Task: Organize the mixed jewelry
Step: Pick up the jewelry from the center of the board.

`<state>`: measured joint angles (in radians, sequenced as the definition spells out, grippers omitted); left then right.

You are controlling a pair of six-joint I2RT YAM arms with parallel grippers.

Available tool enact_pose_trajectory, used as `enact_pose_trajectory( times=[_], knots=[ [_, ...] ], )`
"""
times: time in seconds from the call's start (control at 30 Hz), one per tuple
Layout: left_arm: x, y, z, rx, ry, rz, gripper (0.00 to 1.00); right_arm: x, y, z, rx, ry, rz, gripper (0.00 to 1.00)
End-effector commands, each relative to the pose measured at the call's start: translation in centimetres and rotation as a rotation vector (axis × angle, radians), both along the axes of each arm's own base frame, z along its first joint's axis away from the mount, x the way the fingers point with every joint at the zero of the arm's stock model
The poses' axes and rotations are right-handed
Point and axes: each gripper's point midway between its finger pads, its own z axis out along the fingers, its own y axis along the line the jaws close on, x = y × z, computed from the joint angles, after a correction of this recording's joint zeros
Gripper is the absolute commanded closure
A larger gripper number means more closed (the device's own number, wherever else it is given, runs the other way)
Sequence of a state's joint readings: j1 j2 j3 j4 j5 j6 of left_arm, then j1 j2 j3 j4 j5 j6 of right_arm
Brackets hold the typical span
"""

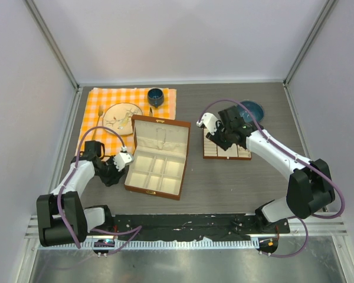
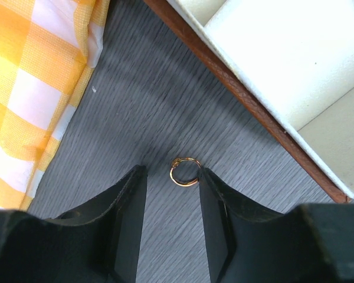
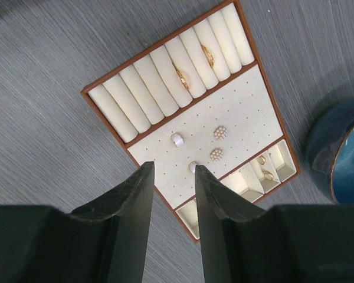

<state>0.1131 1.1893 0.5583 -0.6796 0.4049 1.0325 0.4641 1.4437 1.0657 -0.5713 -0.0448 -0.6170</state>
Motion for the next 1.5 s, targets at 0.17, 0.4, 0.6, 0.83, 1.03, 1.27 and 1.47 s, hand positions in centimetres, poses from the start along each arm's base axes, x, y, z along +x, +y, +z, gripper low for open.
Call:
enact_pose_trajectory(
  times=[0.17,0.4,0.6,0.83,1.03,1.27,1.47],
  knots=[
    [0.0,-0.8,1.5,-0.036,-0.018,-0.016,0.51,-0.2,0.5,0.5,0.027,-0.009,-0.002,0.60],
    [0.5,-0.6,2.4,-0.034,-0.032,-0.004,0.46,-0.4,0.4,0.0,0.020,0.003,-0.001,0.61],
    [0.9,-0.2,1.5,-0.010,-0.039,0.003,0.46,-0.5,0.3,0.1,0.015,-0.002,0.000,0.61],
    [1.5,0.1,0.7,0.000,-0.050,0.012,0.46,-0.6,0.1,0.1,0.008,-0.002,-0.003,0.61],
    [1.6,0.0,0.4,-0.005,-0.047,0.015,0.49,-0.6,0.1,0.1,0.004,0.000,-0.006,0.61],
    [0.5,-0.1,-0.1,0.000,-0.032,-0.002,0.50,-0.7,0.1,0.1,0.002,0.002,-0.005,0.61],
    [-0.2,-0.1,-0.5,0.004,-0.029,-0.007,0.53,-0.9,0.4,-0.3,0.009,0.016,-0.001,0.60]
  ],
)
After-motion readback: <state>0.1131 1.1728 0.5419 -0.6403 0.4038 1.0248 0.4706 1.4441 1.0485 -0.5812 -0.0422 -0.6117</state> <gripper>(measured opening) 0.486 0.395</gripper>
